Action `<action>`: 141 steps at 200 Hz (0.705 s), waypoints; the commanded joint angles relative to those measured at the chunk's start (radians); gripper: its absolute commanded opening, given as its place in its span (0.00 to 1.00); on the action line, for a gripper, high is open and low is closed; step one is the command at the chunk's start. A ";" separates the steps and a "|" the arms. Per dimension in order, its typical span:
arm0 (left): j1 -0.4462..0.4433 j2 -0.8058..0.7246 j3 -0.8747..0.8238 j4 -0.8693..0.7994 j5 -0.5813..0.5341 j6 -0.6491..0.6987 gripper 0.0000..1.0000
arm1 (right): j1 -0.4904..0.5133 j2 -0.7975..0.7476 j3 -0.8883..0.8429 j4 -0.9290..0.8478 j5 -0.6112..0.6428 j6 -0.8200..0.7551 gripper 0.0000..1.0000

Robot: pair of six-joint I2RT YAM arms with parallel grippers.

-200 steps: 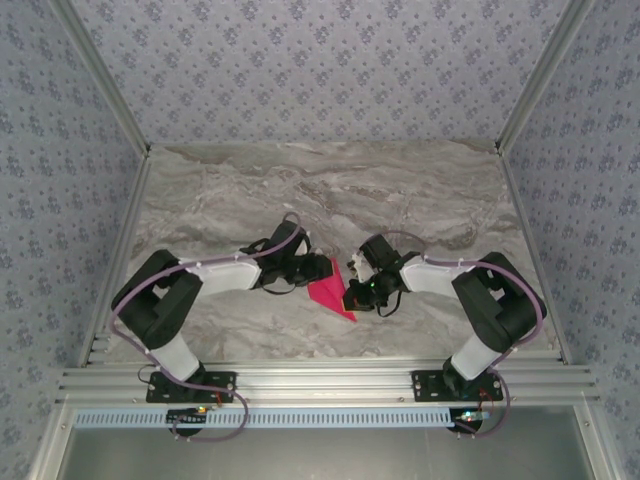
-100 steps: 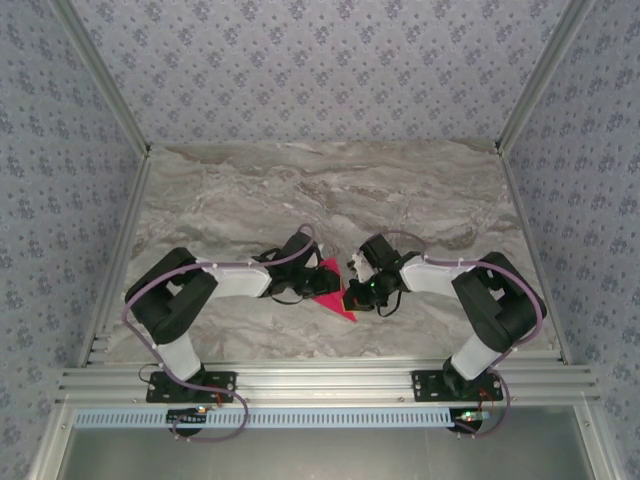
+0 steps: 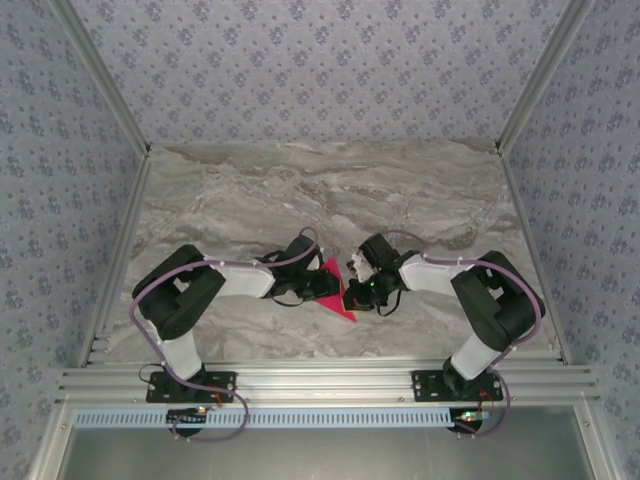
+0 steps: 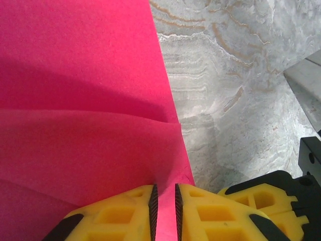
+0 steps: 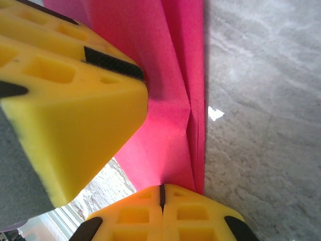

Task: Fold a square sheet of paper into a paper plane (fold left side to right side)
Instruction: Fourth fold the wing at the center of the table.

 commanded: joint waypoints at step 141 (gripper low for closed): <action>0.229 0.056 0.041 -0.103 -0.034 0.190 0.17 | 0.001 0.049 -0.068 -0.116 0.104 -0.025 0.00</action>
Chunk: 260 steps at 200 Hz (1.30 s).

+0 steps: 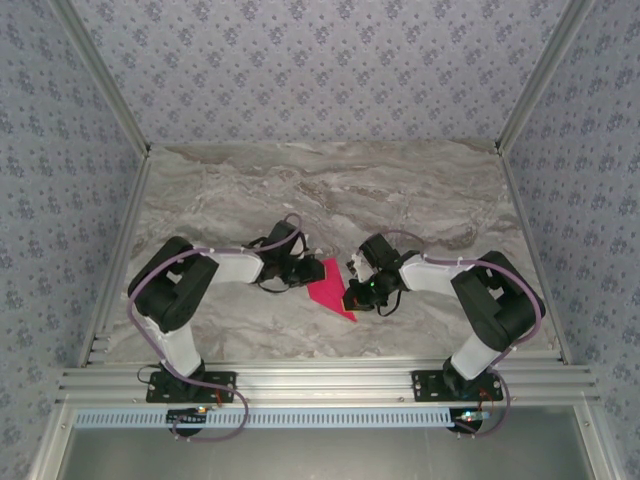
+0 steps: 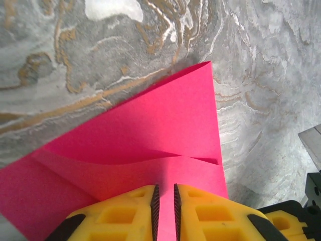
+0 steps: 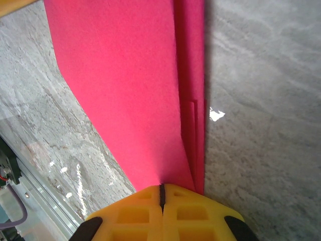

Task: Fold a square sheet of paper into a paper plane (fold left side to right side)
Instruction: Fourth fold the wing at the center of the table.

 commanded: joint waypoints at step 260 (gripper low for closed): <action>0.212 -0.322 -0.069 -0.131 -0.072 0.056 0.44 | 0.015 -0.203 -0.095 0.177 0.027 0.073 0.08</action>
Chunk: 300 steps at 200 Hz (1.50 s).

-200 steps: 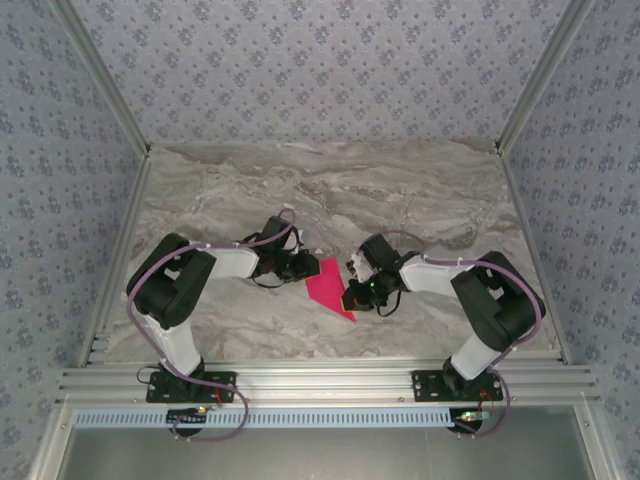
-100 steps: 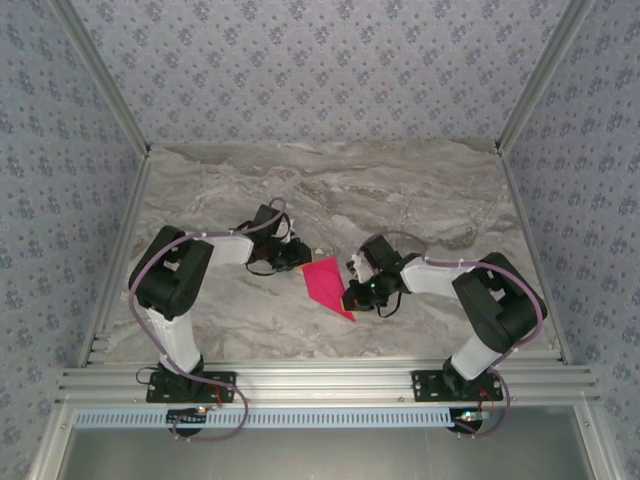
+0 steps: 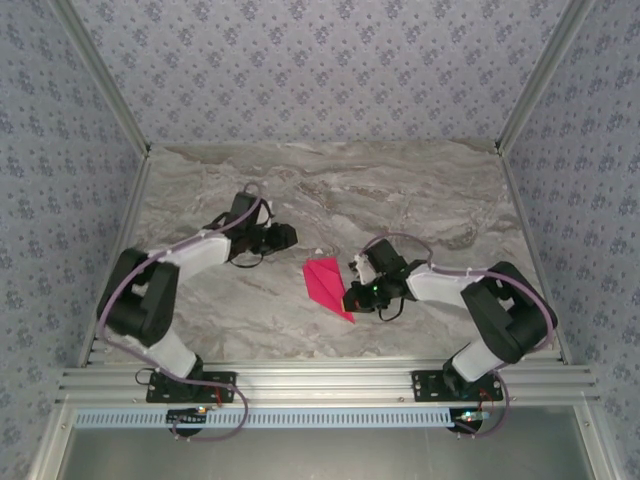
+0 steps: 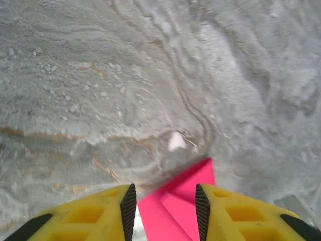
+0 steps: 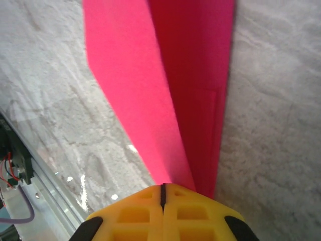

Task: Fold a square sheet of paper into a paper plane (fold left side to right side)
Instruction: Fourth fold the wing at the center of the table, then turn over the paper at the center of the table.

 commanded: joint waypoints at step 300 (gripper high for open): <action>-0.330 0.098 -0.161 0.355 -0.058 -0.331 0.47 | -0.190 -0.667 -0.193 -0.096 0.226 0.020 0.88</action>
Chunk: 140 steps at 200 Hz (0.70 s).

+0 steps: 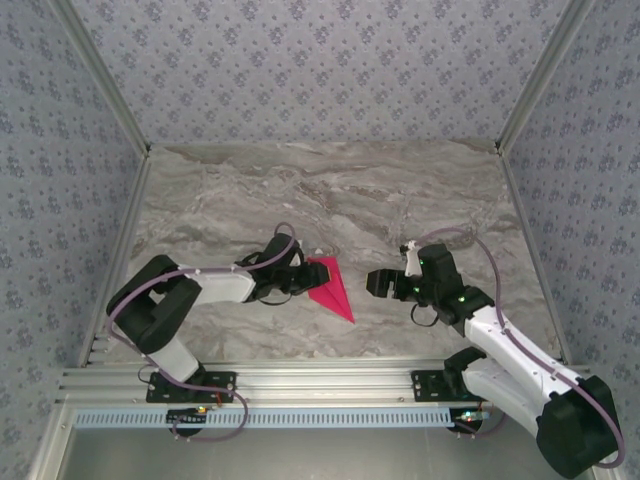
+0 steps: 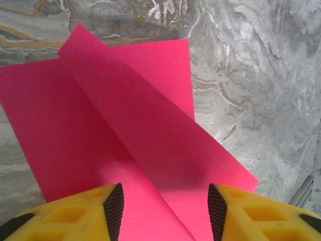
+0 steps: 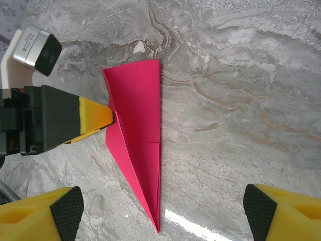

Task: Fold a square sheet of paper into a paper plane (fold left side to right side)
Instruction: Turn over the paper at the center of the table.

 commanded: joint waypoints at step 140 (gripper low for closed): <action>-0.011 0.030 0.147 0.031 0.043 0.034 0.04 | -0.165 0.002 -0.071 0.114 -0.430 0.038 1.00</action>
